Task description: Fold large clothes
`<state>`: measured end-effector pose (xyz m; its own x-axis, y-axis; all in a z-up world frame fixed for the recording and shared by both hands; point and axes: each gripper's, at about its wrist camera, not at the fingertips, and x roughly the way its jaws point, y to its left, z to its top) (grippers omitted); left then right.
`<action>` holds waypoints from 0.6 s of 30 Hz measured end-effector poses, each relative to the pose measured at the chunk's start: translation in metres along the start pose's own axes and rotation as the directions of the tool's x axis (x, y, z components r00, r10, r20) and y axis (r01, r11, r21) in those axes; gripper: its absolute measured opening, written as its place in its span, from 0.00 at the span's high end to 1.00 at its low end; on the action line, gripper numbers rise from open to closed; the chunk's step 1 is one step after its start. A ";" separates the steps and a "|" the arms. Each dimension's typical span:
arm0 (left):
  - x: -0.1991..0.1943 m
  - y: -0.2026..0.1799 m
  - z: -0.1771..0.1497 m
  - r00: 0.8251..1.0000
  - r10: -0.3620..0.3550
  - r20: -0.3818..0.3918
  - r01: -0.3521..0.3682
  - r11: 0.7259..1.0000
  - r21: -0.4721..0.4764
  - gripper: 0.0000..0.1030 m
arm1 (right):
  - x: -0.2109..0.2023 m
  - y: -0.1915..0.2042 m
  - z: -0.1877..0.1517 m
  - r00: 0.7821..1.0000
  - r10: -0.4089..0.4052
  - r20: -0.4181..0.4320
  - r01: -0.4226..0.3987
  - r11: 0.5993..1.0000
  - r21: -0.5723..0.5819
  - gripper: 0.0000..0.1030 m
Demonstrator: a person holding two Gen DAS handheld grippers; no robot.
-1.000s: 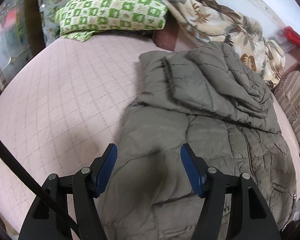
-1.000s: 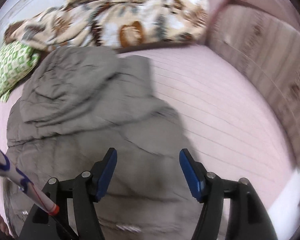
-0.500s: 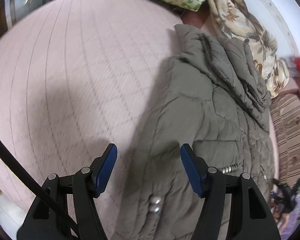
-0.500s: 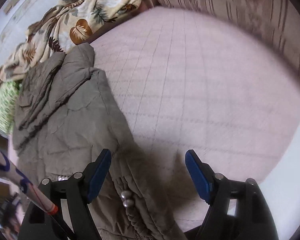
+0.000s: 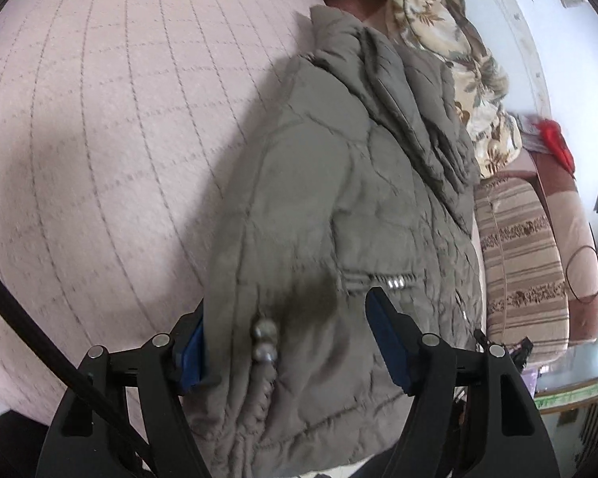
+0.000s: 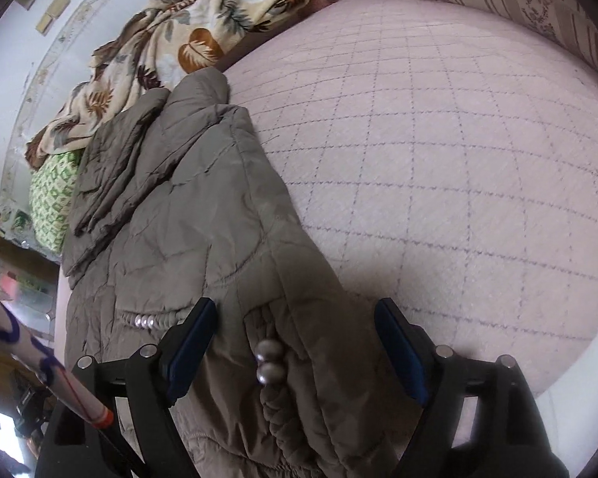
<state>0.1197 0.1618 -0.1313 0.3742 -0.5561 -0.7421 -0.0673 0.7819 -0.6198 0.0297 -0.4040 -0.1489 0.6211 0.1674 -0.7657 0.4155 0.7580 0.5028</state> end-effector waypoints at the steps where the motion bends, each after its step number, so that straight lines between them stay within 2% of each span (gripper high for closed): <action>1: 0.000 -0.002 -0.004 1.000 -0.011 -0.007 0.011 1.000 0.001 0.32 | 0.000 -0.001 -0.001 1.000 0.016 -0.004 -0.016 1.000 0.004 0.17; 7: -0.011 0.004 -0.023 0.997 -0.080 0.001 0.080 0.996 -0.034 0.32 | 0.002 0.002 -0.007 0.993 0.105 -0.053 -0.106 0.994 -0.015 0.16; 11: -0.017 0.009 -0.037 0.997 -0.078 0.008 0.078 0.996 -0.042 0.32 | 0.002 0.010 -0.016 0.983 0.158 -0.099 -0.163 0.986 -0.047 0.16; 15: -0.012 0.017 -0.055 0.996 -0.088 -0.029 0.087 0.995 -0.044 0.32 | 0.001 0.013 -0.027 0.968 0.211 -0.137 -0.220 0.974 -0.053 0.16; 18: -0.012 0.020 -0.065 0.994 -0.112 -0.010 0.112 0.993 -0.034 0.32 | -0.001 0.012 -0.034 0.956 0.247 -0.157 -0.256 0.966 -0.040 0.16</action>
<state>0.0538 0.1660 -0.1516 0.3704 -0.6429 -0.6704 -0.0565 0.7048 -0.7071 0.0113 -0.3740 -0.1558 0.5923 0.4460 -0.6710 0.2158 0.7145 0.6655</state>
